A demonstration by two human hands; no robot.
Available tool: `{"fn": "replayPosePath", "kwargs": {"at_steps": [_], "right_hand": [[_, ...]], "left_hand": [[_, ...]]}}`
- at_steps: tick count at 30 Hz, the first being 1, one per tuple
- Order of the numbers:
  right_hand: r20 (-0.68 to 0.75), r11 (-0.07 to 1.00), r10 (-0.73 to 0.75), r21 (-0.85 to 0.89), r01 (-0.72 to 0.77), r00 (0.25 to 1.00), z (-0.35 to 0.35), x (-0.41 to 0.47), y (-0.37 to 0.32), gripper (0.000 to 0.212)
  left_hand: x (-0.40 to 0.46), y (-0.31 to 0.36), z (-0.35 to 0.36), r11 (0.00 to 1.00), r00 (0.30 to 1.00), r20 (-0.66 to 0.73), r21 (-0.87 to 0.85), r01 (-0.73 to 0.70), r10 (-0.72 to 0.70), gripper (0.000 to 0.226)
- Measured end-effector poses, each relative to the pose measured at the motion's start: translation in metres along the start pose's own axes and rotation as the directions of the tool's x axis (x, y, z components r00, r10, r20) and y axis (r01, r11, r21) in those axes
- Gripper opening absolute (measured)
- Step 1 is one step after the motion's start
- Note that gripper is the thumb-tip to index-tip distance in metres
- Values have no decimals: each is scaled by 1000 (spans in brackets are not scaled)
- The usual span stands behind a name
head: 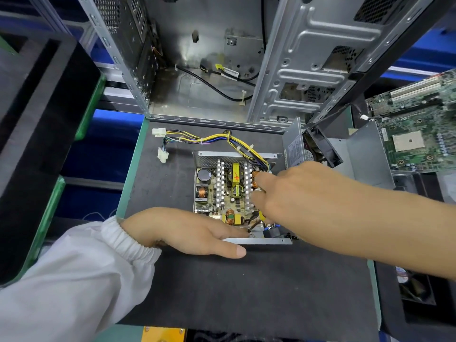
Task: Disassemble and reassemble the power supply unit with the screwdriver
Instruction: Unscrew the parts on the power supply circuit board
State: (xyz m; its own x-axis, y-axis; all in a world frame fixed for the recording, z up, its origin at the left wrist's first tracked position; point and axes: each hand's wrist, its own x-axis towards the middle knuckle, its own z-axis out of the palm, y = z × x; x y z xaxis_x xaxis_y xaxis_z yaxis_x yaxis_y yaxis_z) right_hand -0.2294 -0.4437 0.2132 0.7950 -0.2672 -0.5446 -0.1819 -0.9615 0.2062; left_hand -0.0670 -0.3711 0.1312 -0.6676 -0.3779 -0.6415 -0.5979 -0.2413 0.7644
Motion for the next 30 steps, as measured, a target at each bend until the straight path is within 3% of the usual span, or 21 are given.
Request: {"fn": "replayPosePath", "kwargs": {"at_steps": [3, 6, 8, 12, 15, 17, 19, 21, 24, 27, 30], "right_hand": [[-34, 997, 24, -77, -26, 999, 2, 3, -2, 40], [-5, 998, 26, 60, -26, 1000, 3, 1, 1, 34], [17, 994, 3, 114, -5, 1000, -2, -1, 3, 45], [-35, 1000, 19, -21, -20, 999, -3, 0, 1, 20], [-40, 990, 55, -128, -60, 998, -1, 2, -3, 24], [-39, 994, 92, -64, -94, 995, 2, 2, -2, 31], [-45, 993, 79, 93, -74, 996, 9, -1, 2, 49], [-43, 979, 40, 203, -30, 998, 3, -3, 5, 54], [-27, 982, -7, 188, 12, 1000, -1, -6, 3, 39], [-8, 1000, -5, 9, 5, 1000, -8, -5, -2, 10], [-43, 999, 17, 39, -15, 999, -9, -3, -6, 16]], "left_hand": [[0, 0, 1, 1000, 1000, 3, -8, -12, 12, 47], [-1, 0, 0, 999, 1000, 10, -19, -28, 28, 47], [-1, 0, 0, 999, 999, 16, -24, -27, 27, 48], [0, -1, -1, 1000, 1000, 19, -11, -6, 6, 51], [-3, 1, -1, 1000, 997, -79, -21, -18, 16, 46], [-7, 3, -3, 992, 955, -293, -92, -81, 50, 35], [-9, 4, -6, 958, 865, -499, -222, -183, 50, 23], [-11, 7, -11, 934, 766, -637, -217, -283, 84, 22], [-7, 19, -14, 903, 723, -660, -157, -401, 206, 36], [10, 28, -5, 881, 707, -651, -121, -457, 277, 45], [24, 29, 2, 855, 625, -714, -73, -514, 315, 45]]}}
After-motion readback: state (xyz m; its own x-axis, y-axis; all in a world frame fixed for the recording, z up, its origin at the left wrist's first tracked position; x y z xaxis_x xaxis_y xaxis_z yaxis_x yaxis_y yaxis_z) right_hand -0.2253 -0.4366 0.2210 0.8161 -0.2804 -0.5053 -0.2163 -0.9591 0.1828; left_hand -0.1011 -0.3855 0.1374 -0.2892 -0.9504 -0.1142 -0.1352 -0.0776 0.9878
